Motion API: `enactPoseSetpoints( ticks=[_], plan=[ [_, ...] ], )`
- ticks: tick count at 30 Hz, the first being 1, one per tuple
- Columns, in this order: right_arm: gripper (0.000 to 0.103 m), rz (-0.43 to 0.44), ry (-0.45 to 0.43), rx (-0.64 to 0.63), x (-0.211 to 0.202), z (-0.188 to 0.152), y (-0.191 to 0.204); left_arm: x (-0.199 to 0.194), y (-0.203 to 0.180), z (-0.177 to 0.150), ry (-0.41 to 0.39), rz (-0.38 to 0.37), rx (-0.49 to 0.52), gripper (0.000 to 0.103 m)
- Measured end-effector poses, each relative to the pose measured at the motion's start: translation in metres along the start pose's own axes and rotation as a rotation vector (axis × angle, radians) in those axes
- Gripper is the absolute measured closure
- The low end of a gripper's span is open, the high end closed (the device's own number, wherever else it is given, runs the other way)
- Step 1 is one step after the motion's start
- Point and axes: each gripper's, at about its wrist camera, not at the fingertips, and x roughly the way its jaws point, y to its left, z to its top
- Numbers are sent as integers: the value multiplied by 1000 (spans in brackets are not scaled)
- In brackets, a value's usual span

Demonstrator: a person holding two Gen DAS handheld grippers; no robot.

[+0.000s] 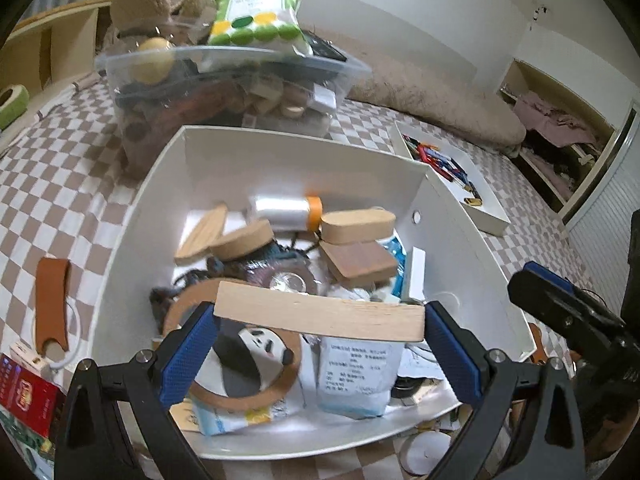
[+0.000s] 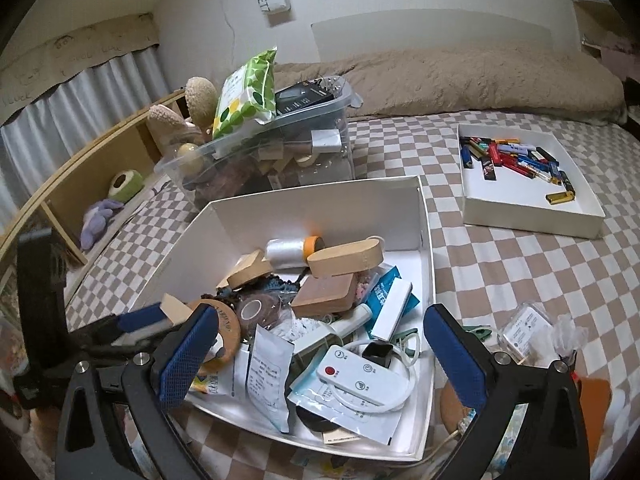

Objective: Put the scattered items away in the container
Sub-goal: 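Open right tool to drop the white case while left tool releases the strip into the box, then pull both tools back up and away from the shoes box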

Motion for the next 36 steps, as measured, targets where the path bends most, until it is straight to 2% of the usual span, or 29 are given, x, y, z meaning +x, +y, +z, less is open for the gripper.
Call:
enactPoseSetpoints(
  ticks=[7,20,36],
  plan=[
    [1,2,-1,8,-1,0,-1,5,-4,-4,16,32,6,0],
    [1,6,-8,0,-2,-1,1,0,-2,-3,3,30,2,0],
    [1,-3,-29,-16,-7,-3,5,-17,1,0,-44,73,6,0]
  ],
)
